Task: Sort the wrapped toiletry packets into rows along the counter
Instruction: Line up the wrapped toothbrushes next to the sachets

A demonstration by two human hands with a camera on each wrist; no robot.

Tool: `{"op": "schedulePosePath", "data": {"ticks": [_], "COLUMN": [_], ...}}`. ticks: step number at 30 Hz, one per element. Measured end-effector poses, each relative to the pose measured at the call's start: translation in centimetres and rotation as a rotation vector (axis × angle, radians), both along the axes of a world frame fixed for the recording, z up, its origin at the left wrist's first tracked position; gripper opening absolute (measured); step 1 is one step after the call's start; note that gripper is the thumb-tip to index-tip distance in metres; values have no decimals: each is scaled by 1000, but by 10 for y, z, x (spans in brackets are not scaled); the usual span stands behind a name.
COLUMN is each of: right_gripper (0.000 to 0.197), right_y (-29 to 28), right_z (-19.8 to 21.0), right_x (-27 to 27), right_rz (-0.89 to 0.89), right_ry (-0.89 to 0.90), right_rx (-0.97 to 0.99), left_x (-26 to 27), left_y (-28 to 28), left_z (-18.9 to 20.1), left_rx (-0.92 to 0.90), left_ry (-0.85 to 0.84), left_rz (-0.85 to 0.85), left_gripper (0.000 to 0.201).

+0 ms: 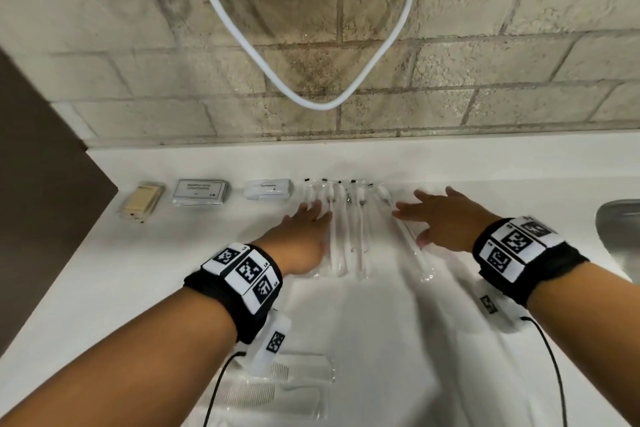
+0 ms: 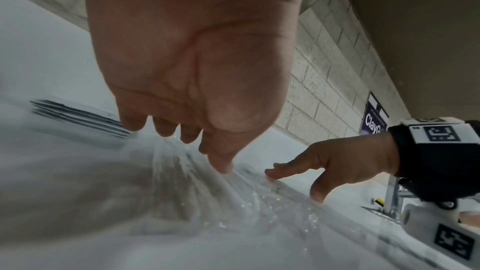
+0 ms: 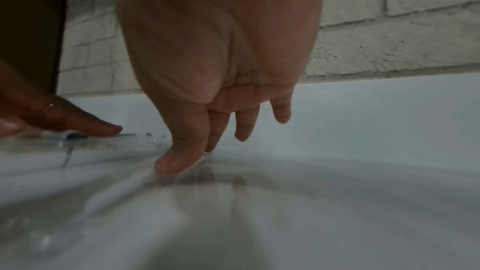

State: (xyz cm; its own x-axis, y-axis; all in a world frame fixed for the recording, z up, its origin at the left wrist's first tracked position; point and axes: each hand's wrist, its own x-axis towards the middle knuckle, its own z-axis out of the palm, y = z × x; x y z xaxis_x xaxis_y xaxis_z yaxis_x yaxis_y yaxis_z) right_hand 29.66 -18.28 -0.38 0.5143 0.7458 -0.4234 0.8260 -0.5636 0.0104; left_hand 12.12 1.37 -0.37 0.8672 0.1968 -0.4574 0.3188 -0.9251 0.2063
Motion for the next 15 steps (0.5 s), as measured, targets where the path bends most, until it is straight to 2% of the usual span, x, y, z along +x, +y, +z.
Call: {"op": "schedulePosePath", "data": {"ticks": [4, 15], "right_gripper": [70, 65], "right_y": [3, 12], "right_z": [-5, -14], "right_x": [-5, -11], "right_rz": [-14, -106], "right_ry": [35, 113], "right_rx": [69, 199], "left_x": [-3, -4], "left_y": [3, 10], "left_z": [-5, -16], "left_rx": [-4, -48], "left_ry": [71, 40], "left_rz": [-2, 58], "left_gripper": [64, 70]}}
